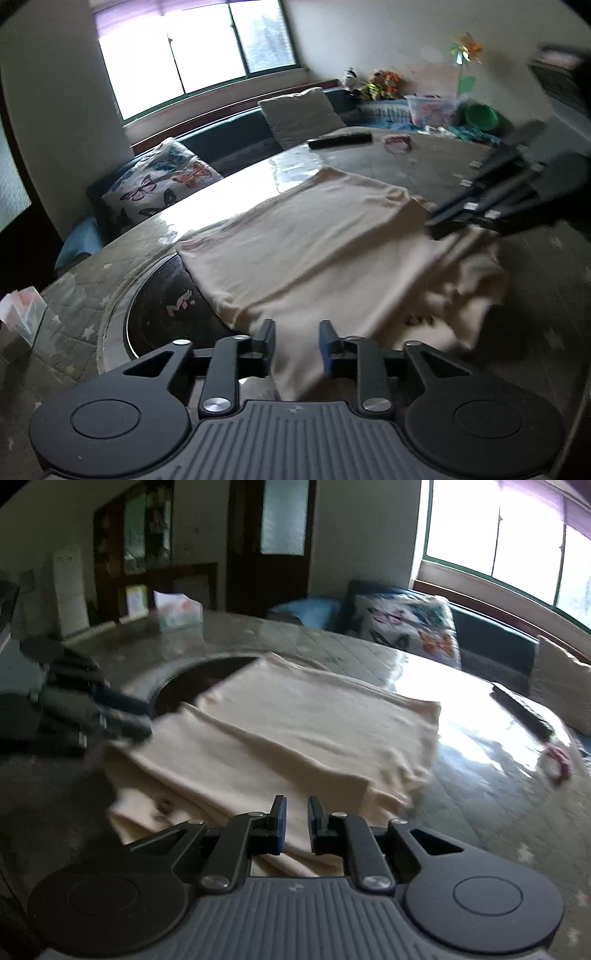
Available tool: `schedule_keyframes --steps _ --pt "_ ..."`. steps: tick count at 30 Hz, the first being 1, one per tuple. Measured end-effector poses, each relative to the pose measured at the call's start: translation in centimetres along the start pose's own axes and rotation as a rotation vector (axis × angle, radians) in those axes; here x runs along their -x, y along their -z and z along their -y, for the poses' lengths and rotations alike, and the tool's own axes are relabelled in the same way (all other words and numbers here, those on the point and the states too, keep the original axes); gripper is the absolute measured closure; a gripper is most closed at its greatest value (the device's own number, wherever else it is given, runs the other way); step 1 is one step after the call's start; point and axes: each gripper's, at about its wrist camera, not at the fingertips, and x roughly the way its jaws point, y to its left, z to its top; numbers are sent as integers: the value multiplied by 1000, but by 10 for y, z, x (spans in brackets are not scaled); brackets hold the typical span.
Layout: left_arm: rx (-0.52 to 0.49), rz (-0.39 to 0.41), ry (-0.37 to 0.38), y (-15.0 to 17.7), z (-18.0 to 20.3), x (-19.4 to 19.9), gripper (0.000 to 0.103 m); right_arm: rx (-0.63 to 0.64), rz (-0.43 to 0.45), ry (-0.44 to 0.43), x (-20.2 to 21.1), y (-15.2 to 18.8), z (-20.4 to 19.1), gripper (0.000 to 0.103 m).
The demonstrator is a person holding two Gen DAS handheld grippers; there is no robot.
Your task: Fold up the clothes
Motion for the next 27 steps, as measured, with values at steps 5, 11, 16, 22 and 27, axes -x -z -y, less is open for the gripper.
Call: schedule_keyframes --steps 5,11,16,22,27 --pt "-122 6 5 15 20 15 53 -11 -7 -36 -14 1 -9 78" --pt "-218 20 47 26 44 11 51 -171 -43 -27 -2 21 26 78" --pt "-240 58 55 21 55 -3 51 -155 -22 -18 18 23 28 62" --pt "-210 75 97 15 53 -9 88 17 -30 -3 37 24 13 52" --pt "-99 85 117 -3 29 -10 91 188 -39 -40 45 30 -8 38"
